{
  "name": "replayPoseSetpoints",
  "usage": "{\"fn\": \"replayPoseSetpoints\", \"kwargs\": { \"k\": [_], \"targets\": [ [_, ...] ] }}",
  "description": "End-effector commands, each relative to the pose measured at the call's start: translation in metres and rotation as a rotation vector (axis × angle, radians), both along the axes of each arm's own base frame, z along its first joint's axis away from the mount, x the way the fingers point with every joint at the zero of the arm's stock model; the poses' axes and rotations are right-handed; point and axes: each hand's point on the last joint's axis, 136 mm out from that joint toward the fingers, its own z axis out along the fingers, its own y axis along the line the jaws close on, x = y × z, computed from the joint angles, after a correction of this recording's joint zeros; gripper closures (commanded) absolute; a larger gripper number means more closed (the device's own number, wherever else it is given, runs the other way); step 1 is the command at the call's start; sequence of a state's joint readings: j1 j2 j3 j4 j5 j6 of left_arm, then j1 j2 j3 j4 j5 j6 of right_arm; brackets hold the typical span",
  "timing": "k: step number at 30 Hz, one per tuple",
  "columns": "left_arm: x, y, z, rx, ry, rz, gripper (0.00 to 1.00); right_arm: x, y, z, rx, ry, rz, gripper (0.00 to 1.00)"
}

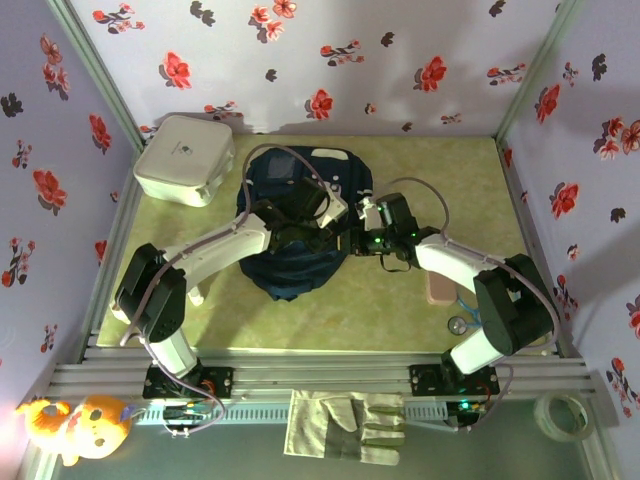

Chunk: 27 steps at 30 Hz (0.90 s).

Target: Pack books, pencil case, and school supplies into a backpack

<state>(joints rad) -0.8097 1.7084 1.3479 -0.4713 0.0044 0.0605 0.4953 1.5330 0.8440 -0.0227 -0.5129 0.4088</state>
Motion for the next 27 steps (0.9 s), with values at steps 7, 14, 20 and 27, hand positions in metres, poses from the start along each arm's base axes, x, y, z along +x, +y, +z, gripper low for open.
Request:
{"fn": "replayPoseSetpoints", "kwargs": {
  "k": [7,14,20,27],
  "targets": [
    [0.015,-0.019,0.040,-0.120,-0.078,0.004,1.00,0.009,-0.002,-0.008,-0.117,-0.053,0.023,0.84],
    [0.024,-0.020,0.039,-0.160,-0.059,0.057,1.00,-0.015,0.000,0.007,-0.003,-0.061,0.036,0.88],
    [0.034,-0.034,0.047,-0.227,-0.063,0.075,1.00,-0.038,0.019,0.014,0.130,-0.047,0.056,0.87],
    [0.045,-0.041,0.056,-0.285,-0.080,0.092,1.00,-0.054,0.039,0.008,0.206,-0.047,0.052,0.87]
  ]
}}
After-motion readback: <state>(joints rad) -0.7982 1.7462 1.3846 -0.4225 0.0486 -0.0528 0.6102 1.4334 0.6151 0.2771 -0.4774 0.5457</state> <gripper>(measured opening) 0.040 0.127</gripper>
